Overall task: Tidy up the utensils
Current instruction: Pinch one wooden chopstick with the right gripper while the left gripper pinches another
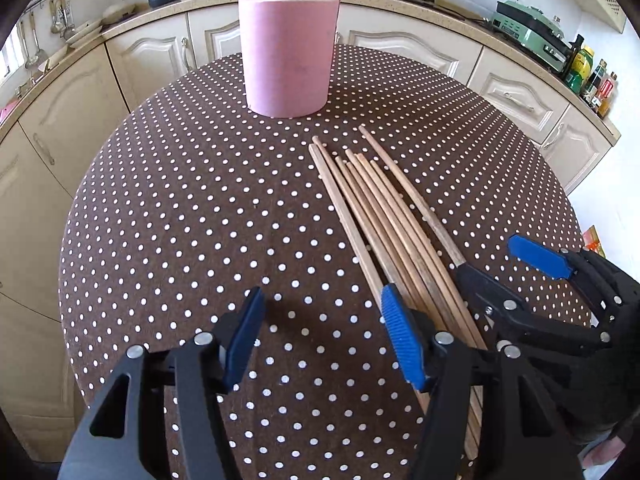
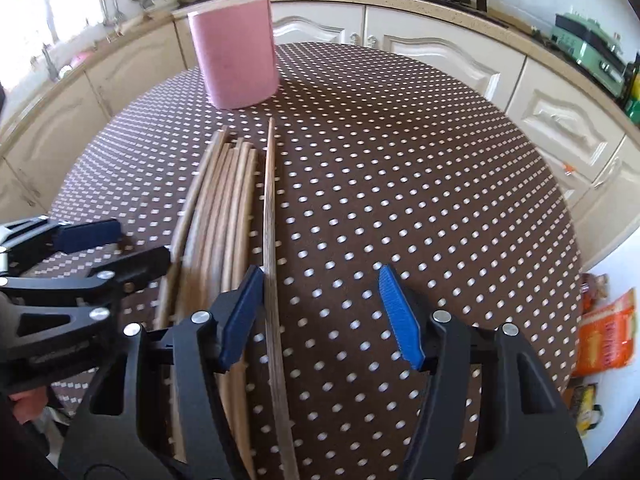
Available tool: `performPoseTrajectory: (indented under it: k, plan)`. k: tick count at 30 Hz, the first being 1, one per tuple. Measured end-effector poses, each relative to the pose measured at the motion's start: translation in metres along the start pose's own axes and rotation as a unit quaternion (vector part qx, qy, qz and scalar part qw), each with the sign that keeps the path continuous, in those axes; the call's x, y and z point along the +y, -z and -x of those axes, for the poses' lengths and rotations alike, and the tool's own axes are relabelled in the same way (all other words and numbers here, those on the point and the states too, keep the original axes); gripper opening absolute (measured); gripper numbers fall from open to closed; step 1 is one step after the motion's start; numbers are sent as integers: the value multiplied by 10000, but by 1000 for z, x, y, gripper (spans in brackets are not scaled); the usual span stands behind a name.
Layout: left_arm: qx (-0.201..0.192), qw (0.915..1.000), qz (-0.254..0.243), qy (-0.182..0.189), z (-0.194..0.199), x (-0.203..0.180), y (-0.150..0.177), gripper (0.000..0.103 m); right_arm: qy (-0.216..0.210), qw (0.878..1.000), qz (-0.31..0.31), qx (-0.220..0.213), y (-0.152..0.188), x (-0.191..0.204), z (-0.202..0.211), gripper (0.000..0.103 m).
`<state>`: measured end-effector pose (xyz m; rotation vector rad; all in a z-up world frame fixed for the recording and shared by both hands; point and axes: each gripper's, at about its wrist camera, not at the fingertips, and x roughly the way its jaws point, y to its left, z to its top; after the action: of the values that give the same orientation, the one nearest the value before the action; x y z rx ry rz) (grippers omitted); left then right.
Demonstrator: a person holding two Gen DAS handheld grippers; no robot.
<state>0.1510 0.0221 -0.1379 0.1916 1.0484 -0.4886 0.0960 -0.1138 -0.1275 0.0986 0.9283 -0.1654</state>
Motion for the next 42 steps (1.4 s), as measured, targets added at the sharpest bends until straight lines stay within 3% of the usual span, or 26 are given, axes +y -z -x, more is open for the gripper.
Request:
performPoseTrajectory:
  k: [4, 5, 6, 7, 12, 20, 26, 30, 32, 39, 42]
  plan:
    - [26, 10000, -74, 4, -6, -7, -8, 61, 6, 10000, -34, -11, -6, -3, -5, 54]
    - [48, 9999, -160, -5, -8, -11, -11, 62, 45, 10000, -74, -23, -8, -4, -6, 48]
    - [61, 9998, -210, 7, -10, -13, -13, 63, 42, 9999, -98, -34, -11, -6, -7, 31]
    - [90, 9997, -214, 45, -11, -13, -16, 64, 43, 9999, -116, -28, -13, -7, -7, 25]
    - [174, 9995, -263, 47, -23, -16, -33, 64, -20, 9999, -127, -73, -13, -7, -7, 14]
    - [441, 9983, -372, 129, -27, -10, -42, 63, -128, 9990, -418, -41, -4, -18, 1, 9]
    - [508, 9974, -465, -224, -23, -13, -39, 63, -160, 9987, -476, -72, -1, -21, 4, 10]
    - [608, 9967, -490, -230, -31, -15, -47, 63, -249, 9985, -481, -66, -4, -23, 2, 10]
    - [567, 9965, -446, -427, -33, -21, -49, 64, -169, 9992, -353, -101, -7, -20, 0, 10]
    - [533, 9973, -301, -418, -37, -17, -59, 64, -70, 9999, 64, -69, -23, -14, -12, 10]
    - [188, 9985, -287, -422, -47, -12, -69, 60, -41, 9998, 147, -147, -29, -12, -18, 10]
